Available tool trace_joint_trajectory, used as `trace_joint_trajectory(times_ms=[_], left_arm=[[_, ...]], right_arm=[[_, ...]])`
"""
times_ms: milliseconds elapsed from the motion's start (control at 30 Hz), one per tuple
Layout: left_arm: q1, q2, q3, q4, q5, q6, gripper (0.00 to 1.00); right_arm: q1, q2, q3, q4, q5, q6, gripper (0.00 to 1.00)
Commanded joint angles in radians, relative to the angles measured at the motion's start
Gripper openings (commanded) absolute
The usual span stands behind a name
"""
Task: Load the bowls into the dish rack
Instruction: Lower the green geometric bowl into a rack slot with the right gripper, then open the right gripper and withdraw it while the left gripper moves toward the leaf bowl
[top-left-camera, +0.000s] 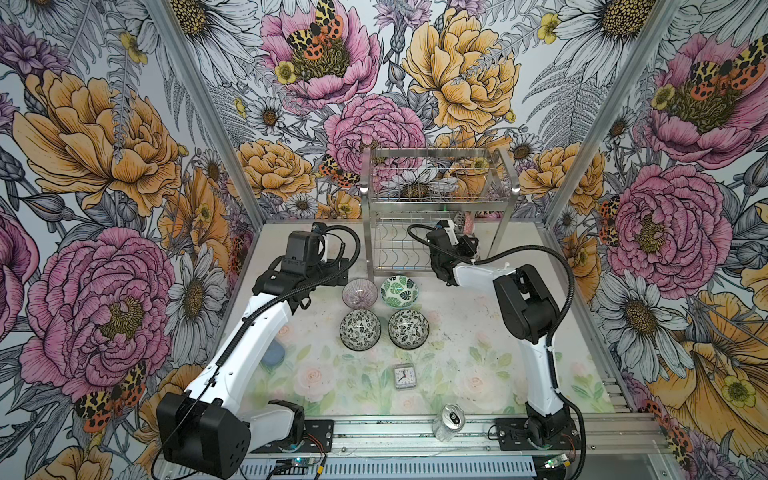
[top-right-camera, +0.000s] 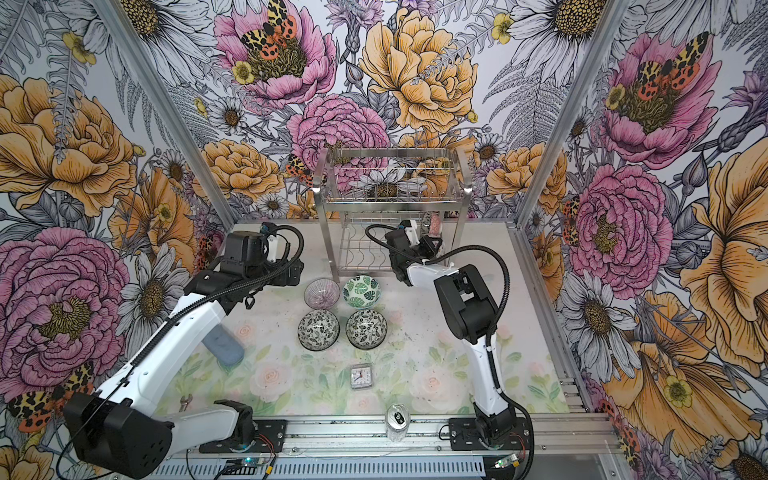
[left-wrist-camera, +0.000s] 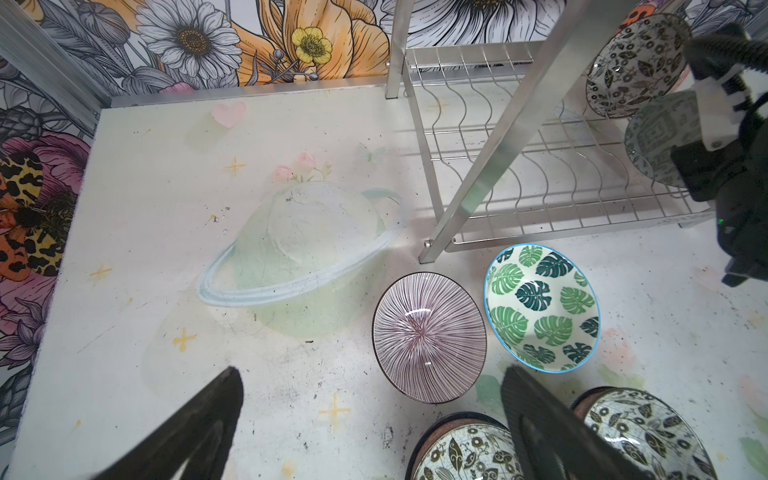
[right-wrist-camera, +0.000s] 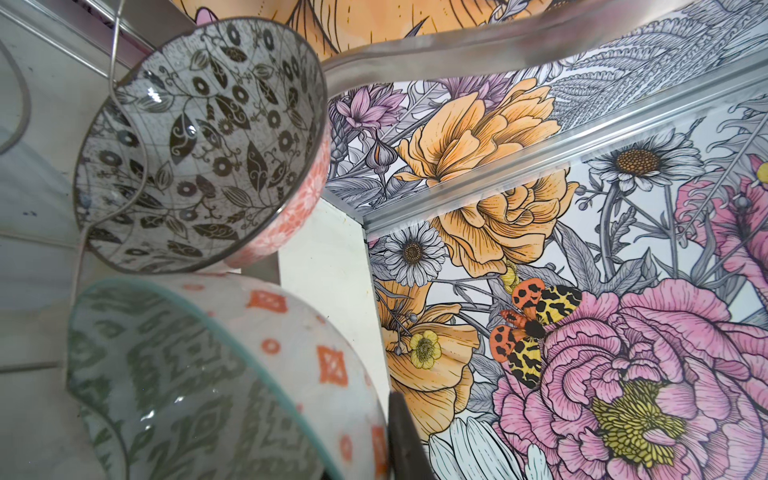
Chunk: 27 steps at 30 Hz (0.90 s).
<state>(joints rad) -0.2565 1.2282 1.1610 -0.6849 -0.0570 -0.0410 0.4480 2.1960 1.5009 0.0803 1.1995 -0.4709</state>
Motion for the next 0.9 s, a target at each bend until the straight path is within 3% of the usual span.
trace_joint_trajectory(times_ms=[0, 67, 167, 267, 467, 567, 867], left_arm=[[0.013, -0.004, -0.008, -0.002, 0.026, 0.018, 0.99], [0.015, -0.003, -0.009, -0.002, 0.026, 0.018, 0.99], [0.016, -0.003, -0.007, -0.003, 0.028, 0.018, 0.99], [0.016, -0.005, -0.007, -0.004, 0.031, 0.018, 0.99], [0.018, -0.006, -0.005, -0.005, 0.032, 0.018, 0.99], [0.019, -0.010, -0.004, -0.005, 0.035, 0.015, 0.99], [-0.038, -0.018, -0.004, -0.006, -0.003, -0.027, 0.99]], right_arm=[[0.002, -0.019, 0.016, -0.080, -0.013, 0.048, 0.19], [0.004, -0.028, 0.014, -0.088, -0.014, 0.055, 0.26], [0.007, -0.047, 0.004, -0.091, -0.017, 0.058, 0.62], [0.015, -0.059, -0.007, -0.090, -0.017, 0.048, 0.78], [0.046, -0.109, -0.032, -0.084, -0.063, 0.050, 0.89], [0.077, -0.146, -0.046, -0.091, -0.132, 0.053, 1.00], [0.193, -0.292, -0.154, -0.102, -0.392, 0.096, 1.00]])
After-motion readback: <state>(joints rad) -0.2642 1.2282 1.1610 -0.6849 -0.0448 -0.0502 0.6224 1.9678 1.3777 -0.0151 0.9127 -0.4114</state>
